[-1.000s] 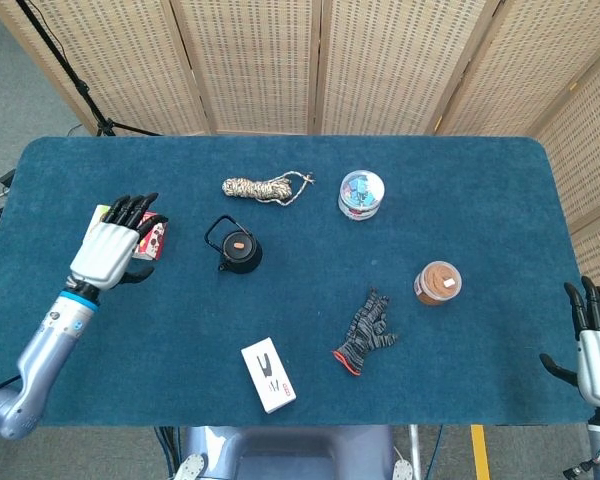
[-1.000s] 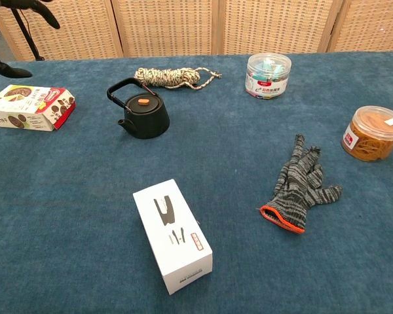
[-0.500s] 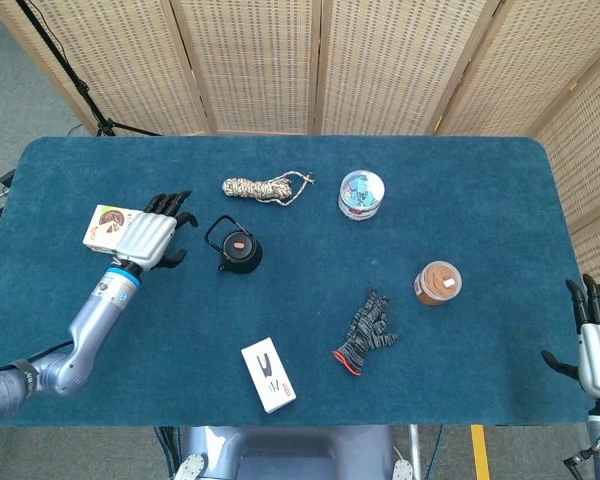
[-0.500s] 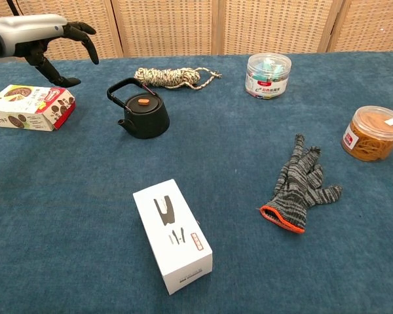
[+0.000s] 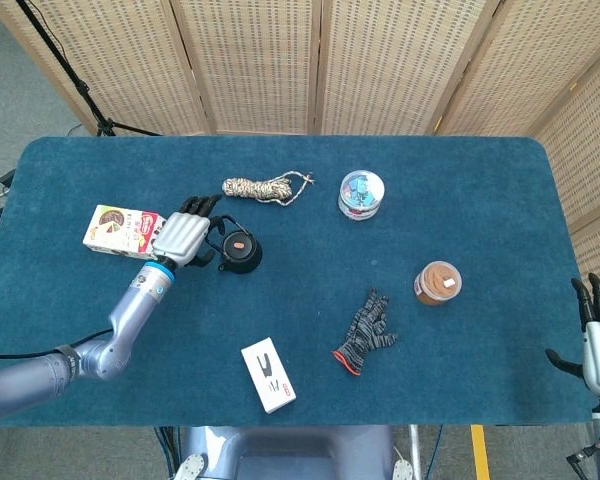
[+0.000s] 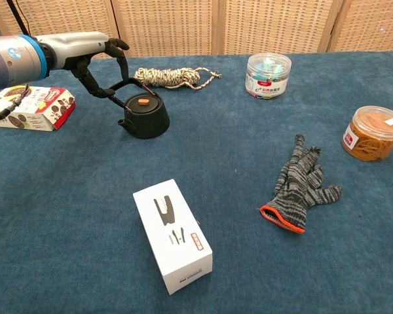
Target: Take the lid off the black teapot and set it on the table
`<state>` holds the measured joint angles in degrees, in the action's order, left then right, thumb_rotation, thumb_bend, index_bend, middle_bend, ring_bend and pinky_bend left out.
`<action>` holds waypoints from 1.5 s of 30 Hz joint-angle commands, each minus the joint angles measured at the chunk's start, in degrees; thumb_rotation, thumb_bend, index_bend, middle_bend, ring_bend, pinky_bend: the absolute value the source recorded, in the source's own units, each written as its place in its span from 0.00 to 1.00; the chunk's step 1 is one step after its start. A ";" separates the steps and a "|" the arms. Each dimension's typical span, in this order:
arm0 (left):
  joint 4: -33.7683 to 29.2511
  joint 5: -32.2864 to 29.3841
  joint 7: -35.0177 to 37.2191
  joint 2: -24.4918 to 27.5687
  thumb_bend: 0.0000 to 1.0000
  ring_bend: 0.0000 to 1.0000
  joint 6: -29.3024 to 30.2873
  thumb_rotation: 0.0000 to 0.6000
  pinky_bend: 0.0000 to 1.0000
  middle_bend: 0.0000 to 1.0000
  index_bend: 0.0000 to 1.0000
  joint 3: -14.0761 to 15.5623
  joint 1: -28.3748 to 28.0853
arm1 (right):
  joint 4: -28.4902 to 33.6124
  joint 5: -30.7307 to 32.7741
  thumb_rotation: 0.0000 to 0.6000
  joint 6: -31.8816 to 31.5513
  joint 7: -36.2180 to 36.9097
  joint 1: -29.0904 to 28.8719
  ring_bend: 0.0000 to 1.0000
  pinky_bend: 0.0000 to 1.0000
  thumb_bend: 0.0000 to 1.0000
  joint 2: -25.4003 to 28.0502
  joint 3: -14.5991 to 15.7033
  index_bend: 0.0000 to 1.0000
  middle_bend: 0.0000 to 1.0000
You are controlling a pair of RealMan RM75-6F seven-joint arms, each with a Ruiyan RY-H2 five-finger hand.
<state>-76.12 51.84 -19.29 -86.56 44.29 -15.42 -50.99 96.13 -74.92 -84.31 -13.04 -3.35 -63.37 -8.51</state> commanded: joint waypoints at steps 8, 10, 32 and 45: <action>4.21 -3.76 -1.93 -4.19 0.39 0.00 -0.01 1.00 0.00 0.00 0.42 0.39 -2.77 | -0.16 0.56 1.00 0.57 0.80 -0.22 0.00 0.00 0.00 0.41 -0.03 0.00 0.00; 5.13 -4.50 -2.36 -4.95 0.39 0.00 -0.07 1.00 0.00 0.00 0.43 0.47 -3.25 | -0.22 0.68 1.00 0.62 0.93 -0.25 0.00 0.00 0.00 0.46 -0.06 0.00 0.00; 10.73 -8.09 -4.15 -10.02 0.40 0.00 -0.03 1.00 0.00 0.00 0.48 0.57 -6.30 | -0.49 1.47 1.00 0.97 2.14 -0.46 0.00 0.00 0.00 0.98 -0.13 0.00 0.00; 12.99 -9.64 -4.33 -11.61 0.40 0.00 -1.31 1.00 0.00 0.00 0.49 0.60 -7.22 | -0.72 1.81 1.00 1.43 2.24 -0.72 0.00 0.00 0.00 0.98 -0.04 0.00 0.00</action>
<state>-63.19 42.26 -23.58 -98.11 43.06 -14.85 -58.16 95.41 -73.10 -82.88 -10.80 -4.06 -62.39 -8.55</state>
